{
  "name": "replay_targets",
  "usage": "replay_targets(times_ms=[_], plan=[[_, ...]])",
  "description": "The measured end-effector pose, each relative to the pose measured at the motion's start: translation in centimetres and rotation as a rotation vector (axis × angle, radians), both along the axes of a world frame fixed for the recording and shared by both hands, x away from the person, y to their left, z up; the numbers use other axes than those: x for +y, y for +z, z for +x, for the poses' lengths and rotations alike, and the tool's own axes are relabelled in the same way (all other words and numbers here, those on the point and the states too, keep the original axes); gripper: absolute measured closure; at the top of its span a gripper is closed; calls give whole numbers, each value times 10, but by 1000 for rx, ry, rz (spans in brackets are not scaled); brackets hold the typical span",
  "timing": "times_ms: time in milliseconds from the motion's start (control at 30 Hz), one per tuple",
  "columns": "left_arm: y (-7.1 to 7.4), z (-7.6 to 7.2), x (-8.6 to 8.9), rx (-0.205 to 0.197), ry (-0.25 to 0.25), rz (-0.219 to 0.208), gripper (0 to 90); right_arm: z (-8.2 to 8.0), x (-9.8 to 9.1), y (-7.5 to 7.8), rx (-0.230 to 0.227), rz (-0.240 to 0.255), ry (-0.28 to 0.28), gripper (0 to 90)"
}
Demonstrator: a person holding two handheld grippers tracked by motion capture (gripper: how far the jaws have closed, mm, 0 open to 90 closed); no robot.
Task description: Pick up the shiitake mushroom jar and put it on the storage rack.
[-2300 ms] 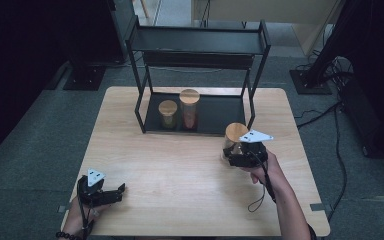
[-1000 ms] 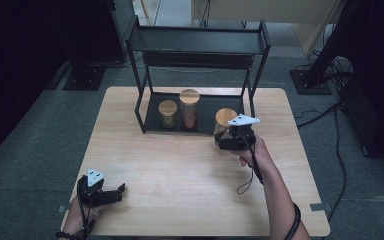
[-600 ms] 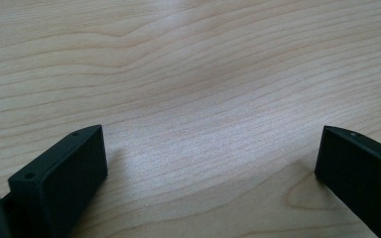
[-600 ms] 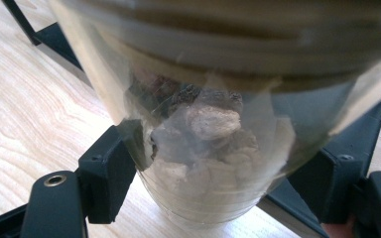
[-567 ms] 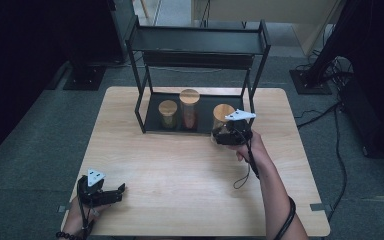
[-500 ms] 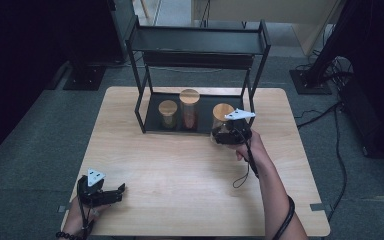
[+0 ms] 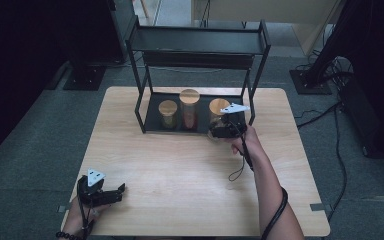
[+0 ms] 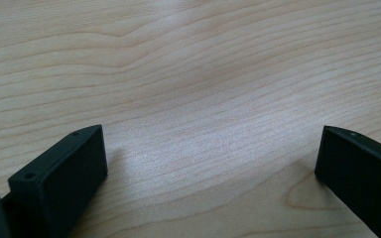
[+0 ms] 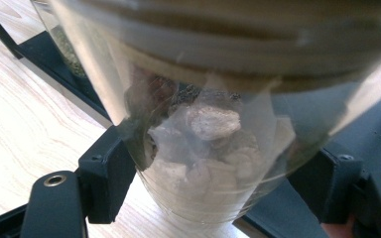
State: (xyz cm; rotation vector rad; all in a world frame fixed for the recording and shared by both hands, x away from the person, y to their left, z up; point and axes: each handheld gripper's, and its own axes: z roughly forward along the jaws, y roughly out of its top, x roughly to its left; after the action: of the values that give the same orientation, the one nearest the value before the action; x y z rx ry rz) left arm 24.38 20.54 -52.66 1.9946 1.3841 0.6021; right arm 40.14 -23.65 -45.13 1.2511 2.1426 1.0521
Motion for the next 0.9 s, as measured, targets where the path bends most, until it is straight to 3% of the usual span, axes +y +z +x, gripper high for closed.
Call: replay_targets(times_ms=[833,900], plan=[[0,0,0,0,-1,-1,0,37,5,-9,9,-19,-66,250],[0,0,0,0,-2,-1,0,38,4,-11,6,-4,-70,250]])
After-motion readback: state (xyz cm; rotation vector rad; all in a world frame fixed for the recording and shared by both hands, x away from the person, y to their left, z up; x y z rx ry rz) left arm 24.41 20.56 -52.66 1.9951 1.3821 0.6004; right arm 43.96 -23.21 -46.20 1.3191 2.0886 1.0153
